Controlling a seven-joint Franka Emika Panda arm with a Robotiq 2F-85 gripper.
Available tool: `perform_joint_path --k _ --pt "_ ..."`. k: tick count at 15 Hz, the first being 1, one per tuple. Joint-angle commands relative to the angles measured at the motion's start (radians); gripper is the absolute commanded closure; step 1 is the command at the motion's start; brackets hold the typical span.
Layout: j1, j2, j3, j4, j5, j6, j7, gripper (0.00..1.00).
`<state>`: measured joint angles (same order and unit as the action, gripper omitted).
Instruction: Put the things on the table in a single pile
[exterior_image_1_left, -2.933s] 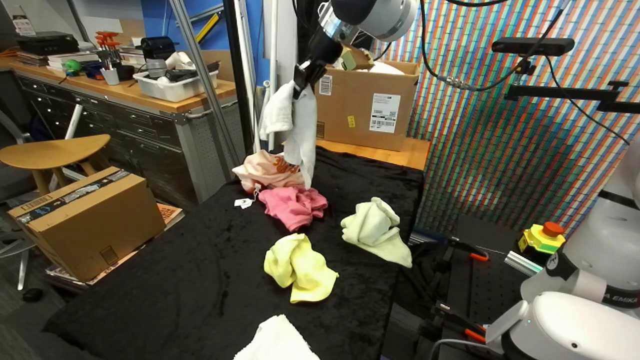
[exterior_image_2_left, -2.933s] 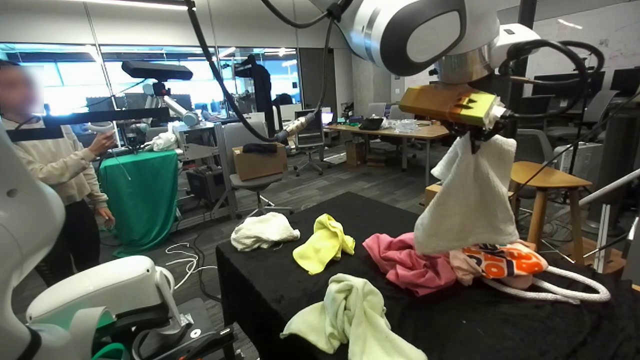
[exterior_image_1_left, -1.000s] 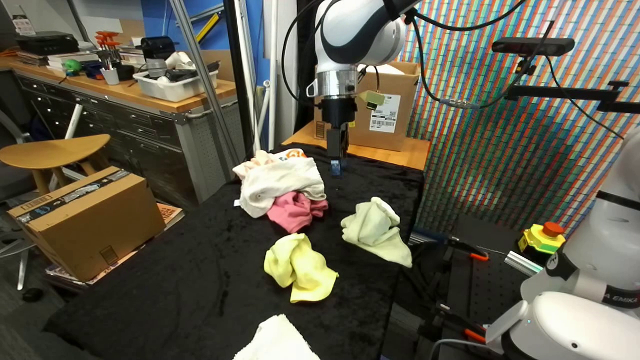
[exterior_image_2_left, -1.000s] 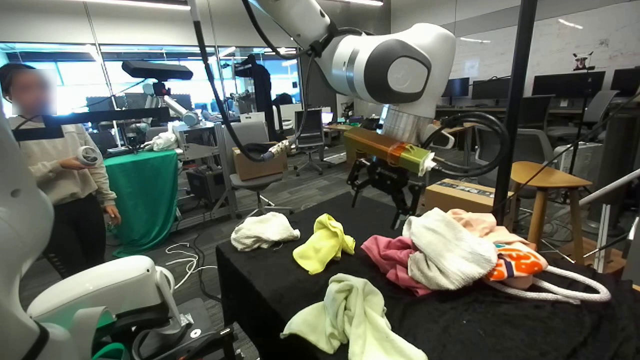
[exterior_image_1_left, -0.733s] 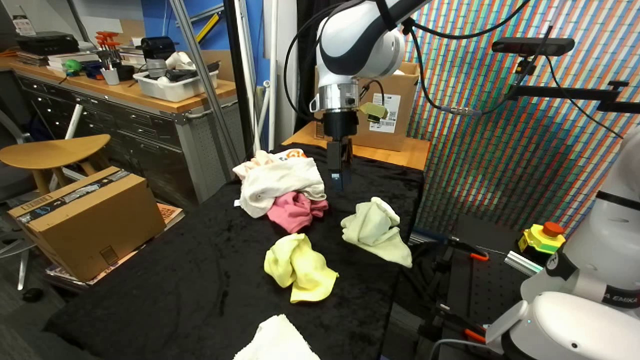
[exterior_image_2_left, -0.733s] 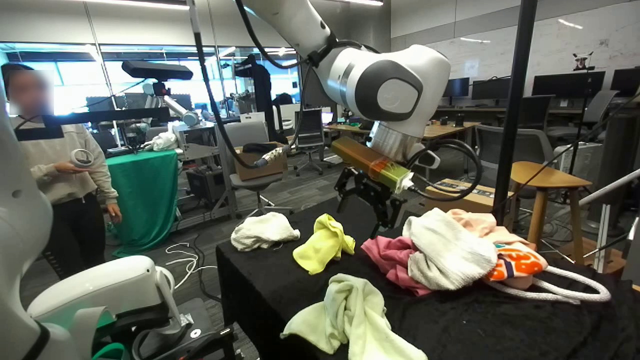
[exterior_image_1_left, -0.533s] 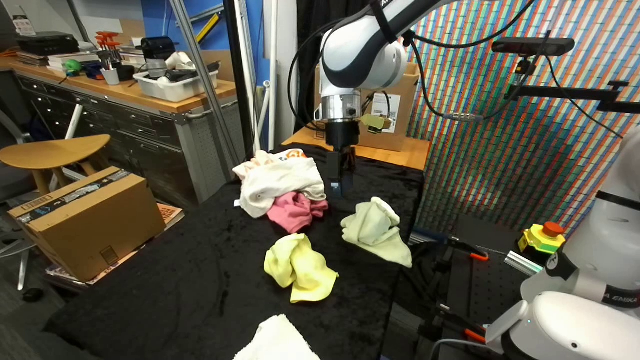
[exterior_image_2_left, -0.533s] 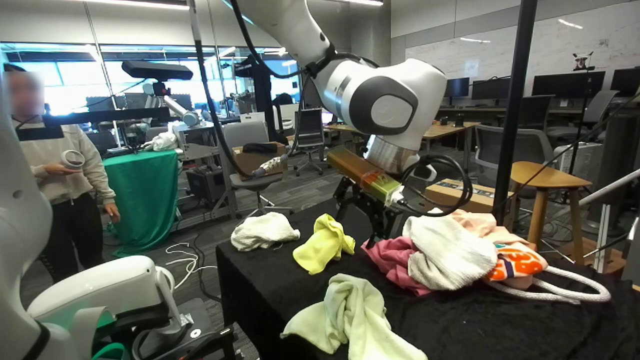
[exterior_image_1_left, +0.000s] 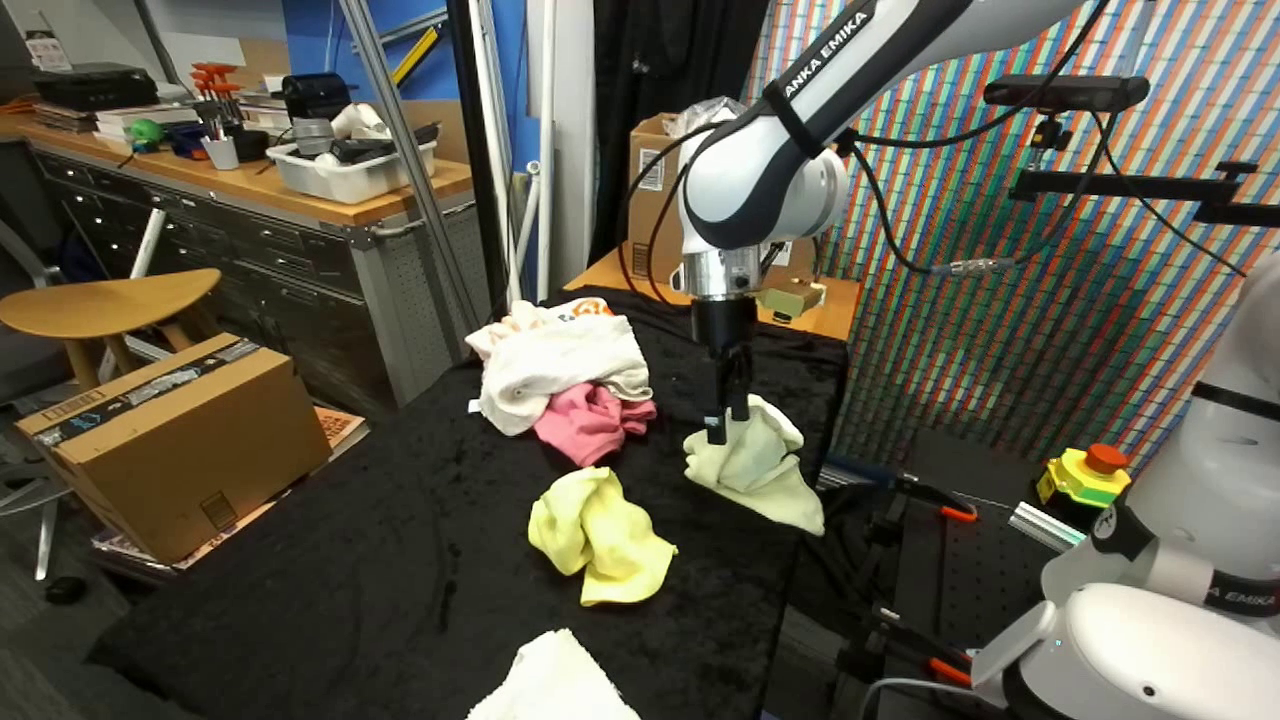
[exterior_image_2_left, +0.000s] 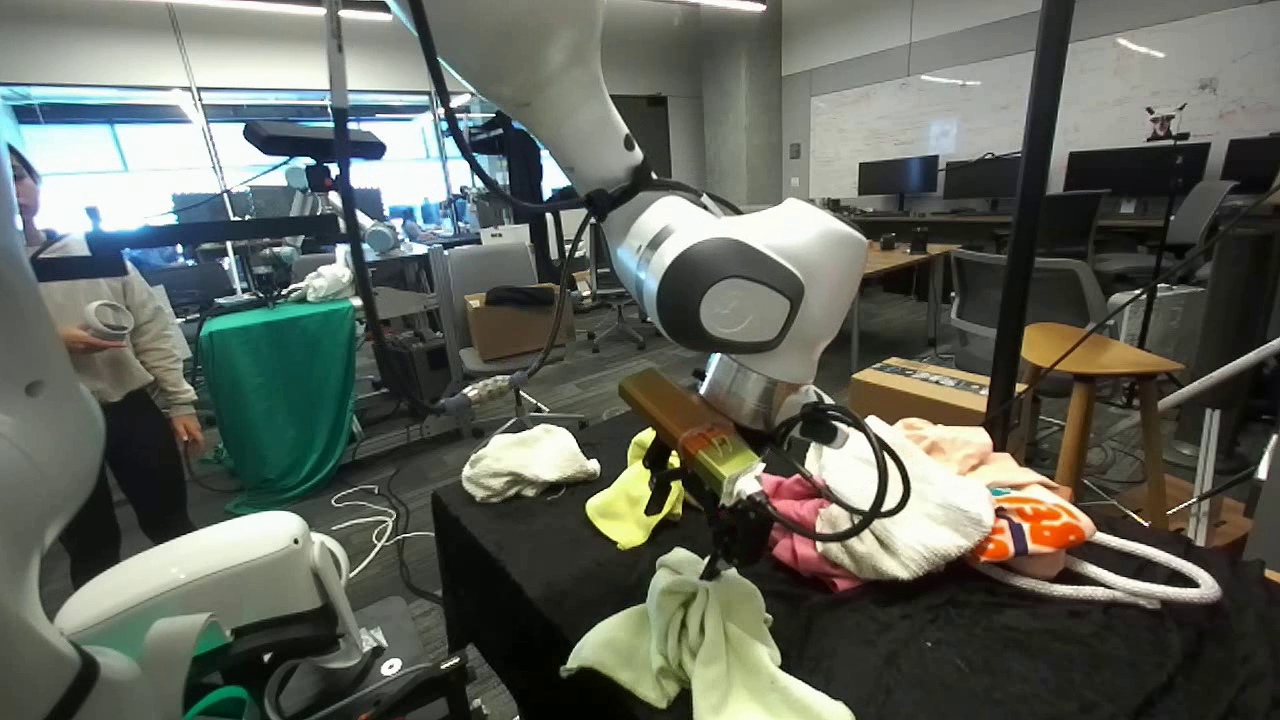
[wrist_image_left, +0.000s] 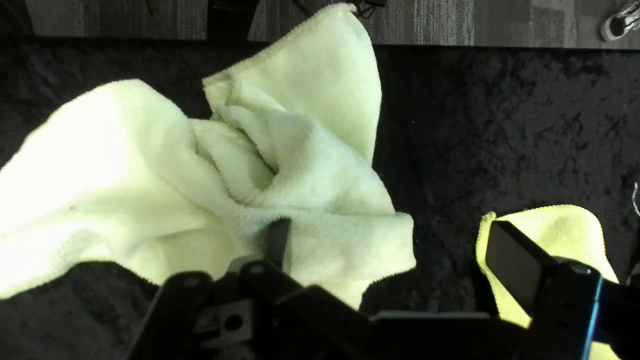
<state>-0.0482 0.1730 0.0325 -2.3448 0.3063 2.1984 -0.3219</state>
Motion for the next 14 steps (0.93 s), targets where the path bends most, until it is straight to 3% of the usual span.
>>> perform_joint_path --k 1,10,14 --pt "0.002 -0.061 -0.018 -0.093 -0.052 0.061 0.024 0.00" --pt "0.025 -0.100 -0.036 -0.200 -0.355 0.262 0.208 0.00" --pt "0.027 -0.087 -0.030 -0.226 -0.378 0.379 0.254 0.00"
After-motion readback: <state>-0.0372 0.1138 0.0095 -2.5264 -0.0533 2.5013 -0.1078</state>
